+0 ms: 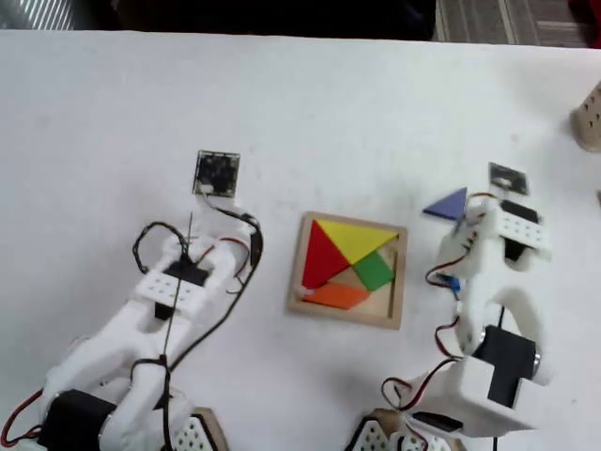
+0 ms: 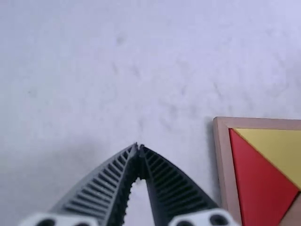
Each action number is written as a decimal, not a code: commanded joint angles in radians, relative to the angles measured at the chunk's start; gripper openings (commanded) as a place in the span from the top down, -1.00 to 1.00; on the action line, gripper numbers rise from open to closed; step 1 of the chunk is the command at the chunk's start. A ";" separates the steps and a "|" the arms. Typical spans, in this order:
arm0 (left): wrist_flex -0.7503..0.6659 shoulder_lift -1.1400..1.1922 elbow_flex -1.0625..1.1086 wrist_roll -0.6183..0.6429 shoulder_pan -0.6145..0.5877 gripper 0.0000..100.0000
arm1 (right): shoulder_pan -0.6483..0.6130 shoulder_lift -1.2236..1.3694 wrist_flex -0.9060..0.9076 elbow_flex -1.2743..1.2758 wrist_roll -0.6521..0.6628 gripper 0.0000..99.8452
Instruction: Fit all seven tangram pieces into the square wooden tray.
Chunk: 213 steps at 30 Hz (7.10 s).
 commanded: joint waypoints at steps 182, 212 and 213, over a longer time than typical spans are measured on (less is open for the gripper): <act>0.011 0.134 -0.114 -0.034 0.001 0.42 | -0.087 0.280 0.131 -0.293 -0.147 0.60; 0.011 0.134 -0.115 -0.034 0.001 0.42 | -0.039 0.280 0.124 -0.292 -0.091 0.86; 0.011 0.134 -0.115 -0.034 0.001 0.42 | -0.038 0.280 0.124 -0.292 -0.091 0.87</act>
